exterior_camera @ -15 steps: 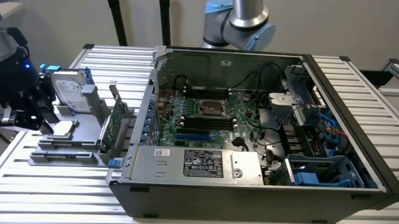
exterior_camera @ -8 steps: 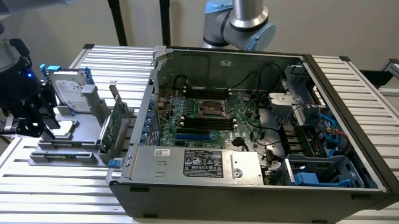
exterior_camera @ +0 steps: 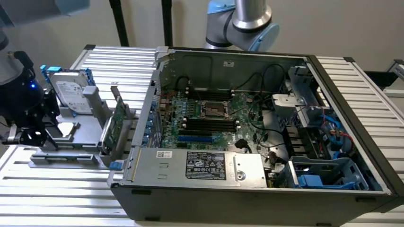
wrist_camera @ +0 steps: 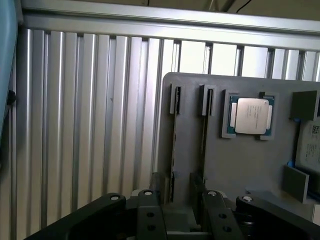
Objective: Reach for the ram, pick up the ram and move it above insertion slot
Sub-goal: 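Pick up the ram and move it above insertion slot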
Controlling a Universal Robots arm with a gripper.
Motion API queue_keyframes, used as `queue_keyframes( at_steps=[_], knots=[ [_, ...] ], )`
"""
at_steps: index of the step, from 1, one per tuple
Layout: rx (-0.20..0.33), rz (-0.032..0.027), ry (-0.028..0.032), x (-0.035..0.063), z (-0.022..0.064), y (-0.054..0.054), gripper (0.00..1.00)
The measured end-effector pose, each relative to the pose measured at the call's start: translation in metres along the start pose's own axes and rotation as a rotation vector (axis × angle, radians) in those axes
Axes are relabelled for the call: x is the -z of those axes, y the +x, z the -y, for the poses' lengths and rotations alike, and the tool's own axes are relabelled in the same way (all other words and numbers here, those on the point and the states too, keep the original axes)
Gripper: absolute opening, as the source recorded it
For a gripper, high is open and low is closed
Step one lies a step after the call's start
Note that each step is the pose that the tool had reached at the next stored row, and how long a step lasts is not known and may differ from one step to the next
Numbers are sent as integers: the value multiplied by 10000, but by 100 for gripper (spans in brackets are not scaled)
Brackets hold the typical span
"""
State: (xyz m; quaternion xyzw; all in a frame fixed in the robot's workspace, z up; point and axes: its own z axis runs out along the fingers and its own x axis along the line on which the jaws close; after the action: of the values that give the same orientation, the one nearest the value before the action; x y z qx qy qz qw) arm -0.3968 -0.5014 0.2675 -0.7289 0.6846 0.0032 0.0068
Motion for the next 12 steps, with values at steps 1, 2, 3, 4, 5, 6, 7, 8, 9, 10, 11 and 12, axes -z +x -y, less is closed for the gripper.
queue_keyframes(
  at_steps=[1, 2, 3, 4, 5, 6, 7, 8, 9, 10, 11, 12],
  knots=[
    [-4, 1, 1, -19, 0, 6, 36],
    [-6, 0, 1, -36, -1, 11, 36],
    [-7, 0, 0, -55, -2, 16, 36],
    [-7, 0, 1, -73, -3, 20, 36],
    [-8, 0, 1, -92, -3, 24, 36],
    [-9, 0, 0, -109, -4, 26, 36],
    [-9, 1, 2, -128, -5, 27, 36],
    [-9, 1, 1, -146, -6, 27, 36],
    [-9, 1, 2, -164, -6, 28, 36],
    [-8, 0, 0, -181, -8, 28, 36],
    [-8, 0, 0, -199, -10, 28, 36],
    [-10, 0, 0, -219, -12, 28, 36]
  ],
)
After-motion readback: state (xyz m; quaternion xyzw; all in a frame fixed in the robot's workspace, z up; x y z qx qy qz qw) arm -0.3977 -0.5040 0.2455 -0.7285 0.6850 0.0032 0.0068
